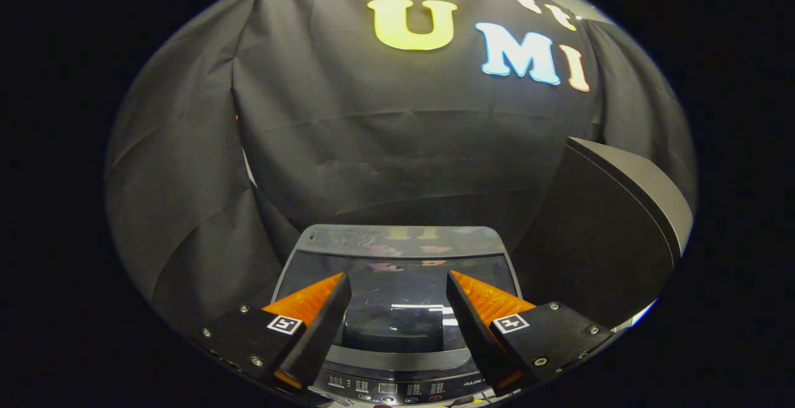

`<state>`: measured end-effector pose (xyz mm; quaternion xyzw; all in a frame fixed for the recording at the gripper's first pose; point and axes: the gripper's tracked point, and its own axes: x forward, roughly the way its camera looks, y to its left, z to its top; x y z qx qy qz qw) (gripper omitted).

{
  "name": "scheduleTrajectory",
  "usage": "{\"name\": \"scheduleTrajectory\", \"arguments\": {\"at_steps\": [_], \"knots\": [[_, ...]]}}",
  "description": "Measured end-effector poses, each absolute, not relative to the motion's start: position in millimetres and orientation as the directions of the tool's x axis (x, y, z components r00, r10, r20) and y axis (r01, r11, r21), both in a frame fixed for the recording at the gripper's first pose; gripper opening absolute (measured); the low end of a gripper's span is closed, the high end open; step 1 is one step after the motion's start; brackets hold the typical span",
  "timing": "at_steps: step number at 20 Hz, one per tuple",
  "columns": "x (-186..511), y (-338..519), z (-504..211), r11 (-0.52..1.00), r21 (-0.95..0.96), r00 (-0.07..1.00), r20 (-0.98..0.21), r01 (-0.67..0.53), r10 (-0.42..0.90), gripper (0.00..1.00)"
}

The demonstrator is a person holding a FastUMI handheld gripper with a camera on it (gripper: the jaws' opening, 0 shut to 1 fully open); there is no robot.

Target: Put the clothes into the washing machine and then close the washing machine lid.

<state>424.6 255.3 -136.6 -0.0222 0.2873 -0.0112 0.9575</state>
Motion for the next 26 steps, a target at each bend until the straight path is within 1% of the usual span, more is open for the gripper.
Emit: {"name": "scheduleTrajectory", "arguments": {"at_steps": [5,8,13,17,20,26], "knots": [[388,174,-95,0.996,0.01,0.886,-0.457,0.088,-0.074,0.96],[347,150,-92,0.993,0.042,0.888,-0.453,0.111,-0.08,0.95],[262,110,-59,0.999,0.018,0.911,-0.412,0.026,-0.017,0.96],[186,66,-33,0.999,-0.01,0.94,-0.34,-0.037,0.031,0.96],[129,40,-27,0.996,-0.021,0.956,-0.282,-0.091,0.081,0.95],[26,-16,-2,0.995,-0.056,0.975,-0.212,-0.078,0.065,0.95]]}}
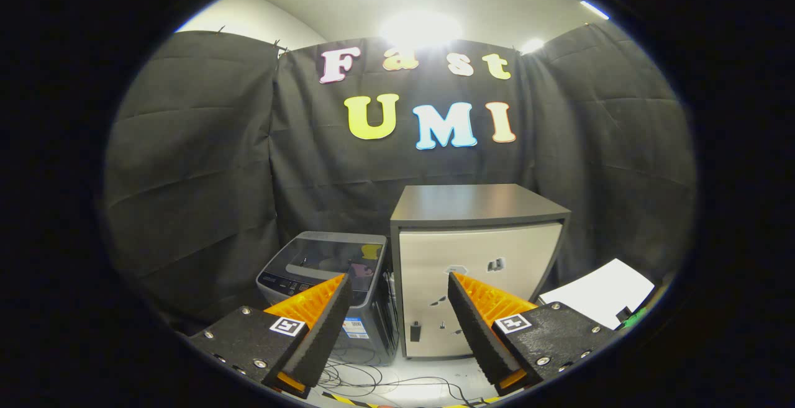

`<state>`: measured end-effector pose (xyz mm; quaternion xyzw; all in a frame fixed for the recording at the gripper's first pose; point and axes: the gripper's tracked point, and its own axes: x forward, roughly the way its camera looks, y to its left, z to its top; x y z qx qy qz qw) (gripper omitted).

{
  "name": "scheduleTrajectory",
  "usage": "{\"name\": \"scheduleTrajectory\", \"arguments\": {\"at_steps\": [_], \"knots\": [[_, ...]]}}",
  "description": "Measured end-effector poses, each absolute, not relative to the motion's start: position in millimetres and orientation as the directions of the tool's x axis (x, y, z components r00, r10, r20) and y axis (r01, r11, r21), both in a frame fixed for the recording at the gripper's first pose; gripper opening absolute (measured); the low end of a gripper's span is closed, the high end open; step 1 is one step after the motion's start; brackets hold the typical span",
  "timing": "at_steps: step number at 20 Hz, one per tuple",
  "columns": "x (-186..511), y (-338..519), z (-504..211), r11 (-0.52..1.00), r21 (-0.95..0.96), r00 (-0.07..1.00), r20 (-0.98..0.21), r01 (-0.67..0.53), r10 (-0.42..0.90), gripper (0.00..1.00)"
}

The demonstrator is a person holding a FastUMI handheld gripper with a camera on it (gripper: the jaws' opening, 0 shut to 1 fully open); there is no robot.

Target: Put the clothes into the washing machine and then close the washing machine lid.

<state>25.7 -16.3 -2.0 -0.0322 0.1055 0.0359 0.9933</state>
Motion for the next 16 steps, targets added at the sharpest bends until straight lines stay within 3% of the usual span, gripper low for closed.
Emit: {"name": "scheduleTrajectory", "arguments": {"at_steps": [6,16], "knots": [[-45,-27,27,0.989,-0.114,0.986,-0.148,-0.093,0.076,0.95],[-129,-12,7,0.987,-0.104,0.983,-0.155,-0.119,0.103,0.96]]}}
